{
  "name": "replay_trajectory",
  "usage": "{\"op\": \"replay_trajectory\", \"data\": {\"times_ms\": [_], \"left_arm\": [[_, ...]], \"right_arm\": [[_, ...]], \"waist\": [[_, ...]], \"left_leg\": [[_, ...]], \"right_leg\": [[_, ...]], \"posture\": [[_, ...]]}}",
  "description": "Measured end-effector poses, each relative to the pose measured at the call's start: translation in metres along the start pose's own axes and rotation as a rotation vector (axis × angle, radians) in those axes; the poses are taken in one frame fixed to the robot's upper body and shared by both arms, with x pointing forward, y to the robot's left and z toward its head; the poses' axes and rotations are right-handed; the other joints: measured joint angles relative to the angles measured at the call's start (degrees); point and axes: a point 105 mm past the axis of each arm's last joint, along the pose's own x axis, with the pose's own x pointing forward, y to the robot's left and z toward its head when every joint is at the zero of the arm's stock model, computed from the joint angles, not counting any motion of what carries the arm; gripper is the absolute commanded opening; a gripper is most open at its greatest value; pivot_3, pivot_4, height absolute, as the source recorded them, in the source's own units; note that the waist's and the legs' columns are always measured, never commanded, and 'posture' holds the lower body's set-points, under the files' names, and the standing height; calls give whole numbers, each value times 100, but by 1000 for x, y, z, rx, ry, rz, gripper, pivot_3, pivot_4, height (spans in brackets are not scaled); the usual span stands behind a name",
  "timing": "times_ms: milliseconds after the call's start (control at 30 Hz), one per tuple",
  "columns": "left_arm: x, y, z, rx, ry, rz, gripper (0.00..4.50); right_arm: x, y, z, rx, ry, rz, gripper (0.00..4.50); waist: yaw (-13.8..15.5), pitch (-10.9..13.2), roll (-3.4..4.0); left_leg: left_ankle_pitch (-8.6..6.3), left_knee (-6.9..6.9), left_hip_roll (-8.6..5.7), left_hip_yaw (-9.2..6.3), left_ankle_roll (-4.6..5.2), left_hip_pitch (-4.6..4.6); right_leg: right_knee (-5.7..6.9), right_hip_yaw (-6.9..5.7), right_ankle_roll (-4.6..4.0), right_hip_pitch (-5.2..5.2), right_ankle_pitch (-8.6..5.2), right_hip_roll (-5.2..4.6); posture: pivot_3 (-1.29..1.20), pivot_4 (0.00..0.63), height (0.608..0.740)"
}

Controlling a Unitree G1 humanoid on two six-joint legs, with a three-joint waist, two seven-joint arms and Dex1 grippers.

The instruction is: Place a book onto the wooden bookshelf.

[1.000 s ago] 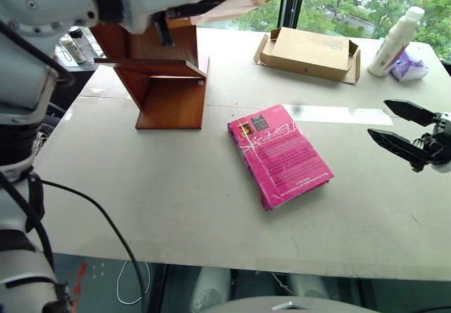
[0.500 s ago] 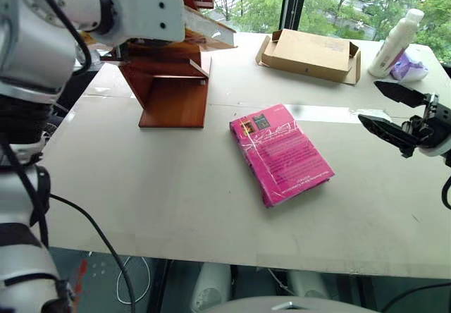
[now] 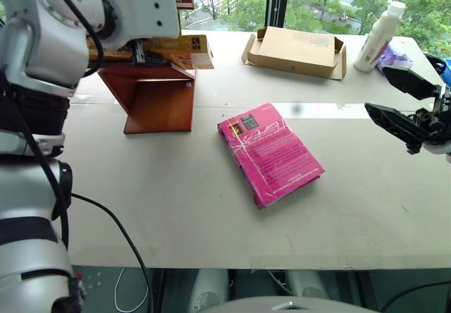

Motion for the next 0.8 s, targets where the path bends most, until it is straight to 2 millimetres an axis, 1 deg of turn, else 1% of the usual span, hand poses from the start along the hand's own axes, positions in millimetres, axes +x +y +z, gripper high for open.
{"op": "replay_trajectory", "data": {"times_ms": [33,100,133,167,200,233,267,300,333,400,467,533,600,633,667,700,733,800], "left_arm": [[-13,-2,9,-58,-68,-13,3961],[-30,-6,15,-115,-134,-22,3961],[-40,-11,19,-173,-196,-37,3961],[-54,-22,31,-244,-308,-71,3961],[-59,-29,39,-275,-369,-92,3961],[-60,-34,46,-304,-422,-105,3961],[-62,-43,61,-370,-576,-104,3961],[-62,-53,69,-391,-640,-119,3961],[-53,-75,72,-438,-662,-188,3961],[-38,-103,77,-518,-687,-286,3961],[-32,-118,88,-574,-762,-295,3961],[-24,-133,83,-618,-753,-293,3961],[-6,-157,59,-723,-674,-298,3961],[5,-172,40,-797,-609,-304,3961],[11,-183,26,-846,-567,-298,3961],[15,-192,11,-888,-538,-282,3961],[16,-196,5,-901,-521,-275,3961],[16,-215,-22,-940,-445,-257,3961]], "right_arm": [[1,0,0,3,1,3,4500],[2,0,-1,6,3,7,4500],[3,0,-2,8,7,12,4500],[3,-1,-3,9,21,11,4500],[4,-3,-5,10,29,11,4500],[4,-3,-6,10,35,12,4500],[2,-5,-10,-1,76,5,4500],[1,-6,-13,-2,97,2,4500],[-2,-7,-18,-5,126,-12,4500],[-11,-11,-27,9,166,-61,4500],[-27,-12,-40,9,260,-104,4500],[-43,-9,-53,13,357,-131,4500],[-69,-4,-69,37,467,-175,4500],[-84,-3,-75,60,508,-212,4500],[-94,-3,-77,69,532,-240,4500],[-102,-5,-74,58,553,-264,4500],[-106,-6,-72,51,560,-272,4500],[-121,-4,-68,31,607,-285,4500]], "waist": [[8,0,0],[-3,0,0],[-13,-1,2],[-19,0,2],[-14,0,1],[-2,0,1],[66,-10,21],[88,-9,18],[93,-9,16],[105,-4,7],[143,-6,6],[135,-10,11],[102,-16,22],[74,-10,14],[54,-6,8],[42,-8,11],[44,-8,10],[60,-12,11]], "left_leg": [[0,13,1,-6,0,-23],[1,22,3,-6,-1,-47],[1,21,3,-7,-1,-44],[1,24,4,-13,-1,-45],[1,33,5,-16,-1,-45],[1,35,5,-20,-1,-43],[0,45,3,-28,0,-32],[0,58,3,-36,0,-28],[0,65,3,-49,0,-29],[0,81,2,-55,0,-36],[0,83,-3,-61,0,-38],[0,77,-5,-57,0,-18],[0,49,-4,-48,-2,16],[0,42,-1,-48,-2,26],[0,41,4,-49,-3,28],[-1,38,4,-42,-2,56],[-1,36,4,-41,-2,63],[-2,35,3,-42,-2,77]], "right_leg": [[7,-6,1,-19,0,1],[16,-4,0,-44,1,3],[17,-3,0,-43,1,3],[20,-9,0,-42,0,3],[23,-12,0,-39,0,4],[22,-15,1,-35,-1,5],[17,-23,5,-13,-3,0],[20,-33,20,0,-13,0],[13,-44,20,13,-12,2],[23,-47,2,13,1,2],[15,-46,5,16,4,2],[15,-39,6,31,3,1],[12,-23,4,47,1,0],[14,-15,2,50,2,5],[12,-15,0,49,2,13],[14,-7,-2,65,1,12],[14,-9,-12,75,-6,11],[10,-12,-23,90,-12,5]], "posture": [[0,150,740],[0,150,740],[0,150,740],[0,150,740],[0,150,740],[0,150,740],[0,150,740],[0,150,740],[0,150,740],[0,150,740],[0,150,740],[0,150,740],[0,150,740],[0,150,740],[0,150,740],[0,150,740],[0,150,740],[0,150,740]]}}
